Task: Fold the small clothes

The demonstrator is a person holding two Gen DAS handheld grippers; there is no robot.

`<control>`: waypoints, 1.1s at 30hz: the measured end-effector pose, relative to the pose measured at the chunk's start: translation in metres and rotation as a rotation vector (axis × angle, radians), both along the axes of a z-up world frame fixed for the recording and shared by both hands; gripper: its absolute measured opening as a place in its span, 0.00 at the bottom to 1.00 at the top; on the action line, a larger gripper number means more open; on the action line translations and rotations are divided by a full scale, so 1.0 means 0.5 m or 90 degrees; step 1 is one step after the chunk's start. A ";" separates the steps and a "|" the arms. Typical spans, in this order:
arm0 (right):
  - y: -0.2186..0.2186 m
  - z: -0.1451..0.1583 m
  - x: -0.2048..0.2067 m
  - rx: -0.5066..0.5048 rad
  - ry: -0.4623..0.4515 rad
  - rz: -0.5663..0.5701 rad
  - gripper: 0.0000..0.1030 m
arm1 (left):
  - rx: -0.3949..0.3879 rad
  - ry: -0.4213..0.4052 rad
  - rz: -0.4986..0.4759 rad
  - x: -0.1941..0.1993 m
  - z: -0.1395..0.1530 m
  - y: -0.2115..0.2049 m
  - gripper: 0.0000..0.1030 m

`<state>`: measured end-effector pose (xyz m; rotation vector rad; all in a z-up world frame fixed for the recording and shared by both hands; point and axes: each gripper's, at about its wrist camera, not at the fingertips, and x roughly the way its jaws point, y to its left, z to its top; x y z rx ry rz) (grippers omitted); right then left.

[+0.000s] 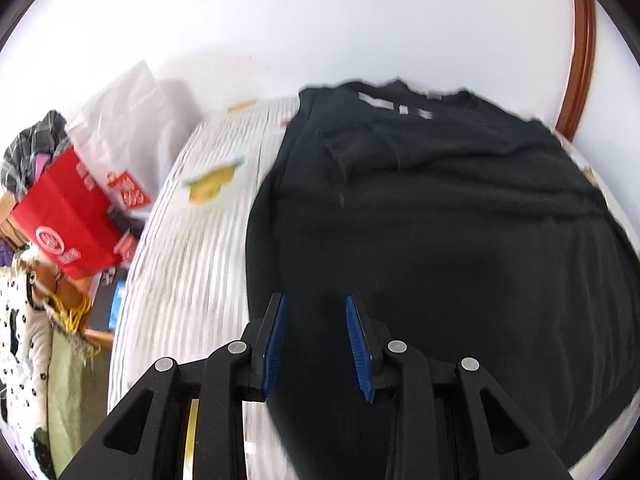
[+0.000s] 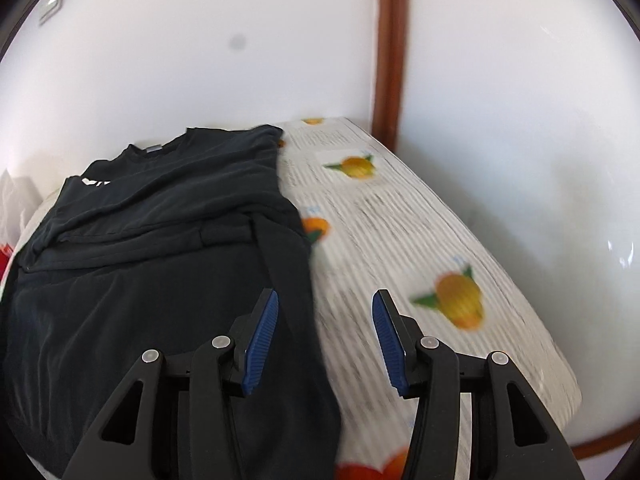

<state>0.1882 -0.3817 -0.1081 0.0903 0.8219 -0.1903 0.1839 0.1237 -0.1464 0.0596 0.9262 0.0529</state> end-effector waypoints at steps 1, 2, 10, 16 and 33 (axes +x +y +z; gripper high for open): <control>-0.010 -0.003 -0.013 0.011 0.009 -0.002 0.47 | -0.011 0.006 -0.004 -0.016 -0.006 0.005 0.28; -0.018 -0.009 -0.026 0.023 0.022 -0.001 0.47 | -0.022 0.008 -0.006 -0.032 -0.011 0.010 0.28; -0.036 -0.050 -0.116 0.081 0.052 0.045 0.47 | -0.084 0.009 0.031 -0.119 -0.039 0.062 0.55; -0.022 -0.072 -0.128 0.103 0.043 0.061 0.47 | -0.132 0.024 0.040 -0.132 -0.063 0.082 0.56; 0.044 -0.116 0.012 0.059 0.067 0.087 0.22 | -0.059 0.009 0.049 -0.055 -0.084 0.031 0.58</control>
